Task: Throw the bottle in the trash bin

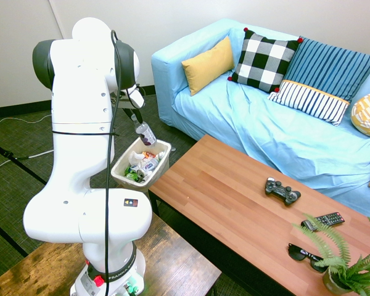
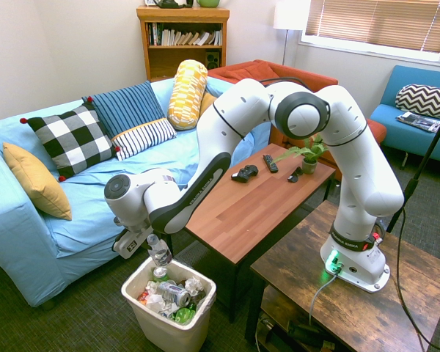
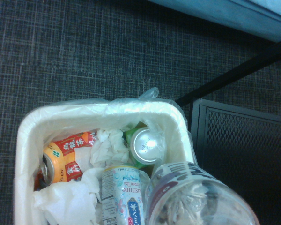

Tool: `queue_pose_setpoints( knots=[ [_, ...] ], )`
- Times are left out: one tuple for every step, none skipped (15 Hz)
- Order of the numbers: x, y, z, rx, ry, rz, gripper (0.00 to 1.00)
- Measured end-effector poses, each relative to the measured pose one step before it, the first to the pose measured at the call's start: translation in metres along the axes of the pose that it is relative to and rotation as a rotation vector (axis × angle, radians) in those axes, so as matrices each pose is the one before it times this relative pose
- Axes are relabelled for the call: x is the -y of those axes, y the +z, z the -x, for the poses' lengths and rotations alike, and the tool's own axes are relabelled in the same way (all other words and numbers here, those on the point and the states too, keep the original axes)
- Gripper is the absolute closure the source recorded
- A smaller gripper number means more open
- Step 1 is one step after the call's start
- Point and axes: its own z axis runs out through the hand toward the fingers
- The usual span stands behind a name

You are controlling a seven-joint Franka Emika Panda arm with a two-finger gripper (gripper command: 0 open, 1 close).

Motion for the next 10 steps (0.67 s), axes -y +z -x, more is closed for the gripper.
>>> queue_pose_setpoints(
  knots=[
    [0.00222, 0.00041, 0.00497, -0.00521, -0.00662, 0.00303, 0.0],
    [0.00235, 0.00105, 0.00549, -0.00402, -0.00649, 0.00525, 0.0],
    [0.00248, 0.00214, 0.00578, -0.00303, -0.00725, 0.00473, 0.0],
    [0.00326, 0.00084, 0.00329, -0.00283, -0.00454, 0.00116, 0.0],
    [0.00256, -0.00066, 0.00057, -0.00333, -0.00283, 0.00129, 0.0],
    [0.0028, -0.00375, -0.00273, -0.00073, 0.00121, -0.00285, 0.0],
    [0.00231, -0.004, -0.00483, 0.00212, 0.00377, -0.00235, 0.0],
    [0.00187, -0.0038, -0.006, 0.00021, 0.00386, 0.00048, 0.0],
    [0.00107, -0.00283, -0.0057, 0.00426, 0.00571, 0.00149, 0.0],
    [0.00036, -0.00187, -0.00496, 0.00345, 0.00575, 0.00147, 0.0]
  ],
)
